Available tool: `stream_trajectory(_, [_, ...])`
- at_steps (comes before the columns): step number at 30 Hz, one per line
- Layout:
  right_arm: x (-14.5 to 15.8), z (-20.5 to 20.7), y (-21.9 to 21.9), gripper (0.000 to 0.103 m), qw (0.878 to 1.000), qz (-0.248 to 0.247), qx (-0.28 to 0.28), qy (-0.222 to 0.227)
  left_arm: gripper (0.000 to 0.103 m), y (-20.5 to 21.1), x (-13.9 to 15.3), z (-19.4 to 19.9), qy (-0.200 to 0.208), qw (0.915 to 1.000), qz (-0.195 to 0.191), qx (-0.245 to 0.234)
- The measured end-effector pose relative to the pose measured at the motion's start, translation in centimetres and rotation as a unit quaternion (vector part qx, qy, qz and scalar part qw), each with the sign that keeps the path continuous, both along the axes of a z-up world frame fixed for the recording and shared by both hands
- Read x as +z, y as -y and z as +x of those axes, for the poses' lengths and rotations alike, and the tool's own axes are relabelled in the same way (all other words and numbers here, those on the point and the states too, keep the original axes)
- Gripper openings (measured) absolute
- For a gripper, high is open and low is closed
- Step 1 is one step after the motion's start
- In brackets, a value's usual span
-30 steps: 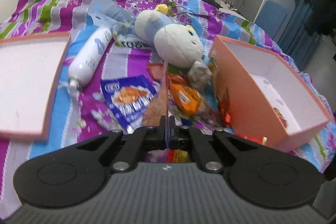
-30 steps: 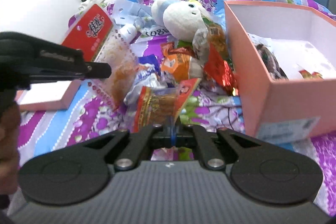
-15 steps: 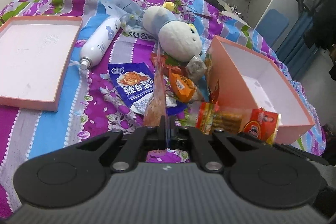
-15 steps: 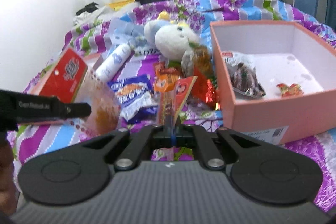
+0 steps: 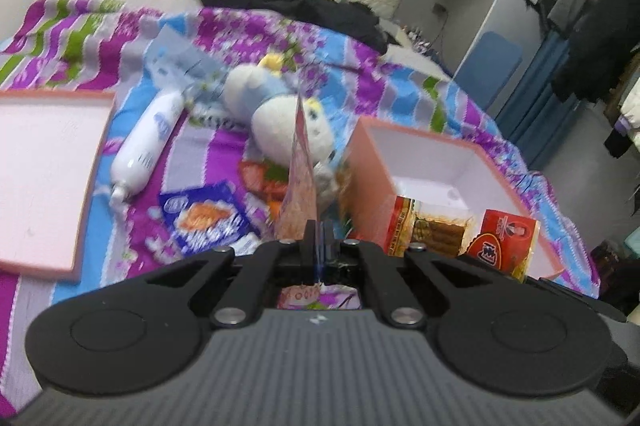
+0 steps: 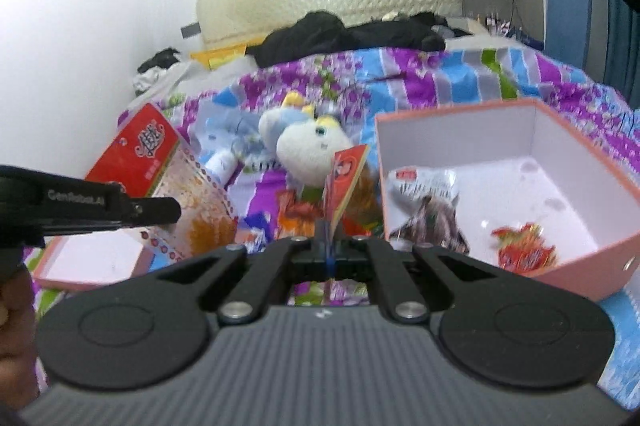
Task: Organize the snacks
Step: 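Lift both held packets and carry them over the pink box, then open both tools to release the packets into the pink box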
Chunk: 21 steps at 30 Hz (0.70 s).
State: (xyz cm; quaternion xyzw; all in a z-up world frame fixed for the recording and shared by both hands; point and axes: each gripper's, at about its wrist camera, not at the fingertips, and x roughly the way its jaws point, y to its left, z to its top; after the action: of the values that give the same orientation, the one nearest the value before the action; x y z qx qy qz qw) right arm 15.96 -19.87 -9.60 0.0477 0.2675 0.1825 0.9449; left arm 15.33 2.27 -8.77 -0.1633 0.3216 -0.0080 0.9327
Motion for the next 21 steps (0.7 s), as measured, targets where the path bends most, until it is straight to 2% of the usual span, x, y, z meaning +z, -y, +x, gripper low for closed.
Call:
stream_trajectory(14, [8.3, 3.4, 4.0, 0.004, 0.995, 0.006, -0.035, 0.089, 0.000, 3.8, 9.3, 5.2, 0.078, 0.9958, 0.006, -0.047])
stream_trajectory(19, [9.3, 5.8, 6.8, 0.004, 0.994, 0.001, -0.059, 0.091, 0.000, 6.4, 10.3, 8.2, 0.088, 0.9933, 0.001, -0.074])
stream_trajectory(21, [9.1, 7.1, 8.2, 0.004, 0.994, -0.002, -0.068, 0.079, 0.000, 7.6, 10.0, 10.4, 0.077, 0.9931, -0.009, -0.088])
